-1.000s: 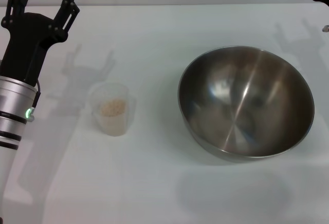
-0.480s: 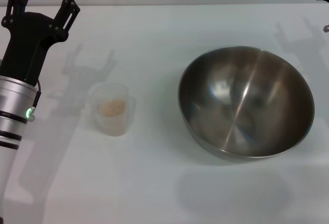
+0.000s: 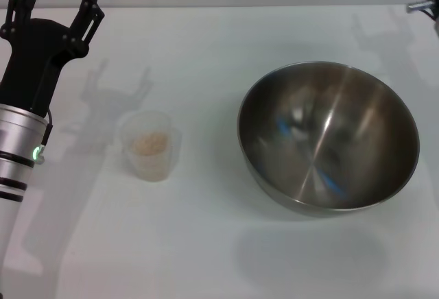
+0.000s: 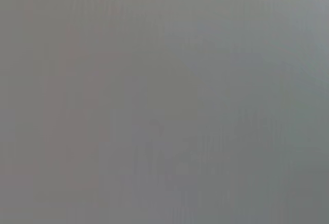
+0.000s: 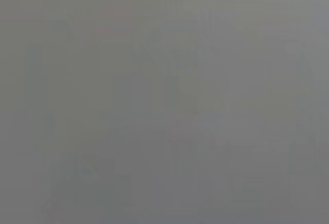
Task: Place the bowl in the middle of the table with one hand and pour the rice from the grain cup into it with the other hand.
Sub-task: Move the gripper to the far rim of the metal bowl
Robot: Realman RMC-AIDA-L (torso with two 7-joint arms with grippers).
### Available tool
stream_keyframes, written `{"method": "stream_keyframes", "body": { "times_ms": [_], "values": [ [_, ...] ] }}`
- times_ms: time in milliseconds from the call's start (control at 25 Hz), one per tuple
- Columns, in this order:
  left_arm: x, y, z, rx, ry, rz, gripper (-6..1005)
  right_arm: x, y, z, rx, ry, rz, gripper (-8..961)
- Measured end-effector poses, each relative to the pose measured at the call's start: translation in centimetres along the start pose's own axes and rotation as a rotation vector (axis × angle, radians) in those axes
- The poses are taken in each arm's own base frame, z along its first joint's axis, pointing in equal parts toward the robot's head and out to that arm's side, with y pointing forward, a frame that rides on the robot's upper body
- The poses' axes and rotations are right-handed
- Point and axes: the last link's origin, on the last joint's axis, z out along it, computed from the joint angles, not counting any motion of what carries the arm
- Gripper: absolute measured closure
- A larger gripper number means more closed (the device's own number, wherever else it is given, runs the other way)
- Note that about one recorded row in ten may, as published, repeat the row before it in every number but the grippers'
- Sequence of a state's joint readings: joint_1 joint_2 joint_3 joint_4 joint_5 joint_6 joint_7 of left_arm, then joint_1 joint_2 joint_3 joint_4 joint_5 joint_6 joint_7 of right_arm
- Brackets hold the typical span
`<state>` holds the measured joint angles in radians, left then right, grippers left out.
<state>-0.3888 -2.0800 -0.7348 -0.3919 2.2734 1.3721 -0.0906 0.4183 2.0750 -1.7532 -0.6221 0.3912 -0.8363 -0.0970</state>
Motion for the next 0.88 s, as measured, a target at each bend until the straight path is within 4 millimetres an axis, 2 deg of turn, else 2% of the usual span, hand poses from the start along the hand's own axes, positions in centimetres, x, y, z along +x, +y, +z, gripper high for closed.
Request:
{"method": "stream_keyframes", "body": {
  "times_ms": [120, 160, 280, 480, 560, 600, 720, 880],
  "values": [
    [0.0, -0.1, -0.1, 0.001, 0.001, 0.002, 128, -1.4, 1.3, 1.4, -0.048, 0.082, 0.025, 201],
    [0.0, -0.1, -0.1, 0.003, 0.002, 0.003, 128, -2.6, 2.3, 2.1, -0.082, 0.152, 0.04, 201],
    [0.0, -0.2, -0.3, 0.007, 0.0, 0.004, 128, -3.7, 3.3, 2.5, -0.122, 0.251, 0.054, 202],
    [-0.1, -0.6, -0.6, 0.019, -0.003, 0.008, 129, -7.6, 4.2, 2.7, -0.196, 0.477, 0.069, 203],
    [0.0, -0.8, -0.8, 0.03, -0.003, 0.008, 129, -9.8, 4.2, 2.2, -0.234, 0.612, 0.056, 203],
    [0.0, -0.8, -0.8, 0.03, -0.003, 0.008, 129, -9.8, 4.2, 2.2, -0.234, 0.612, 0.056, 203],
    [0.0, -1.0, -0.8, 0.033, 0.0, 0.011, 129, -11.5, 3.8, 1.8, -0.262, 0.746, 0.035, 204],
    [0.0, -1.1, -0.9, 0.036, 0.001, 0.017, 129, -13.0, 2.2, 1.7, -0.313, 0.913, 0.038, 205]
  ]
}}
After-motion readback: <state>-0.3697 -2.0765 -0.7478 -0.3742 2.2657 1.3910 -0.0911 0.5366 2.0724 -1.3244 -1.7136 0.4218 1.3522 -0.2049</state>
